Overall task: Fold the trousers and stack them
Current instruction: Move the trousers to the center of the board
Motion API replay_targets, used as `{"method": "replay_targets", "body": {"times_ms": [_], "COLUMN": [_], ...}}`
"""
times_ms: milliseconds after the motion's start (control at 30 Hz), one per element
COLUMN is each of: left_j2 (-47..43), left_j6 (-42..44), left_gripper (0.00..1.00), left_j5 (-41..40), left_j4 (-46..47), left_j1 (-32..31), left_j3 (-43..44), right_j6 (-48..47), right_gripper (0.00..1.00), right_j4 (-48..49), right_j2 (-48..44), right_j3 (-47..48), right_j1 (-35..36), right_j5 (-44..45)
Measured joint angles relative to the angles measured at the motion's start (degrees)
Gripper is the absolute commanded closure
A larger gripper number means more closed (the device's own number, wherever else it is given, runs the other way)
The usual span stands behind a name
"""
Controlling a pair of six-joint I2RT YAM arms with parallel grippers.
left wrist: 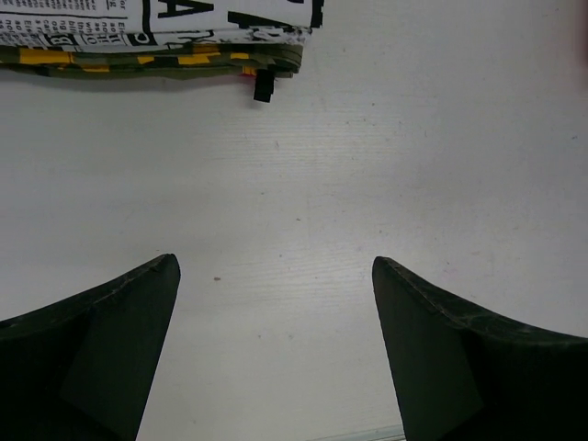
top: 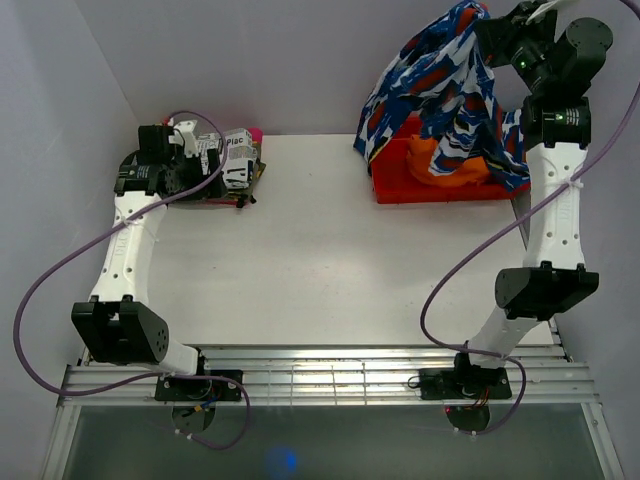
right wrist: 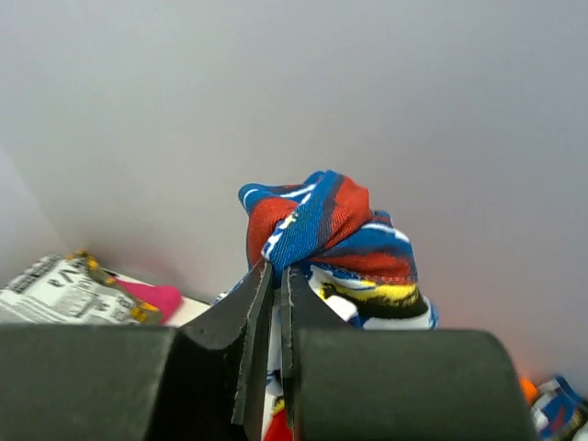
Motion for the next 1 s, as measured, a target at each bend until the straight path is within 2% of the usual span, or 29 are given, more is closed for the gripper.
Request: {"method": "replay_targets", "body": {"times_ms": [133,200,300,500,667,800,1000], "left_j2": [0.04,0.04,-0.02,-1.77,-4.61,-6.08,-6.10], "left_j6": [-0.33,-0.33,-0.35,0.83,1.27,1.33,2.10], "left_gripper": [0.04,0.04,0.04,0.04,0.04,0.04,0.04], "left_j5": [0.00,0.15,0.26,3.43,4.61,5.57,6.99], "left_j4": [0.31,0.63,0.92,0.83,0.81,0.63,0.26], "left_j1": [0.90,1.66,4.02,4.61,4.68,4.79,5.03], "left_j3": [4.22,5.75,7.58,7.32,6.75,5.62,3.87], "right_j6": [1.79,0.94,-5.01,-10.95,-16.63,-21.00,-26.97], "right_gripper": [0.92,0.92,0.92,0.92,0.92,0.92,0.91], "right_j4": [2.25,2.89,2.21,1.07,-3.30,-5.07,-6.86], "right_j2": [-5.68,-9.84,-23.69,-36.39,-36.57,-34.03,-30.12], "right_j3": [-0.17,-4.48,-21.14,-43.87,-54.38,-54.84,-55.56], "right_j1": [4.20,7.82,16.87,27.19,39.76,47.89,54.03], "right_j5": [-3.48,-4.17,-5.88,-6.43,-4.79,-3.82,-3.52]}}
